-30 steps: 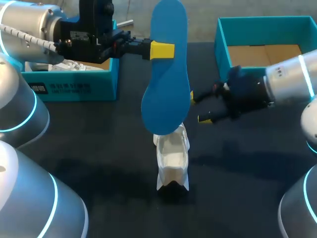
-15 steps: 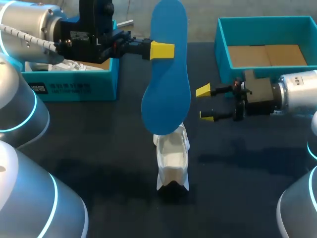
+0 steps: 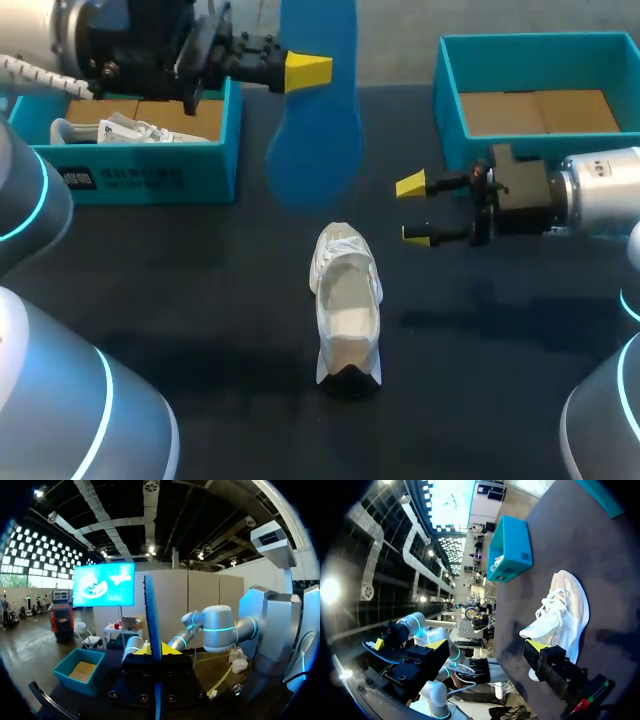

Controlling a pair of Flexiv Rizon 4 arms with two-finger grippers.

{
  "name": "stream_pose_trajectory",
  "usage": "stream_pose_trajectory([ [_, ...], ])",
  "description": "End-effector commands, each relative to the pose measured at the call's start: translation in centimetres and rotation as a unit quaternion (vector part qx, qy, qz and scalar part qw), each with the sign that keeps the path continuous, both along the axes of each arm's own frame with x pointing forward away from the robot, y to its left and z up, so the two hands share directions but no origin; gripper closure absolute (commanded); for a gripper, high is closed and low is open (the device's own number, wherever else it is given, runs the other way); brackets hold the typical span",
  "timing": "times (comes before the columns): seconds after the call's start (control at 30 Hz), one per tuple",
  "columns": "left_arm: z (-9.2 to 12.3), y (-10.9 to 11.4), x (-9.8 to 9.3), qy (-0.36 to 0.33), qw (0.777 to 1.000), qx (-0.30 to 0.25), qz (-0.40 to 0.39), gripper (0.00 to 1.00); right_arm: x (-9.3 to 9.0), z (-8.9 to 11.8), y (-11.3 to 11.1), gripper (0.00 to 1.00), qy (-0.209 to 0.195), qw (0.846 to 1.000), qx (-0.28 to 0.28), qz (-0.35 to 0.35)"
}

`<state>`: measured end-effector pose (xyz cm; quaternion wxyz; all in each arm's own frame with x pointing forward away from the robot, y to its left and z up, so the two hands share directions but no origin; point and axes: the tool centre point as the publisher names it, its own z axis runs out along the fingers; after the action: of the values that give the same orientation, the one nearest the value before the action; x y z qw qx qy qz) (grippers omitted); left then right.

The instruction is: Take the shoe out of the shoebox, open the shoe tongue, remove and reinsert the insole, then place the shoe into the shoebox

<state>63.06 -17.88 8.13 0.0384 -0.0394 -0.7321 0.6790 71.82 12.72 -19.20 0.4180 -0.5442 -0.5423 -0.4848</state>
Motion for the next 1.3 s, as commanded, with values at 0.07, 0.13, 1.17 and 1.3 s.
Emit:
stream_pose_trajectory([
  [0.07,0.3,0.8,-0.8,-0.268,0.957,0.053,0.094,1.00,0.0,0.0,0.2,0.00,0.000,1.000,-0.001,0.000],
  [0.13,0.3,0.8,-0.8,-0.268,0.957,0.053,0.094,1.00,0.0,0.0,0.2,0.00,0.000,1.000,-0.001,0.000],
  [1.17,-6.4,2.7,1.5,-0.542,0.837,0.038,-0.063,1.00,0.0,0.0,0.2,0.00,0.000,1.000,-0.001,0.000],
  [1.3,-7.3,2.6,2.0,-0.618,0.782,0.004,-0.080,1.00,0.0,0.0,0.2,0.00,0.000,1.000,-0.001,0.000],
])
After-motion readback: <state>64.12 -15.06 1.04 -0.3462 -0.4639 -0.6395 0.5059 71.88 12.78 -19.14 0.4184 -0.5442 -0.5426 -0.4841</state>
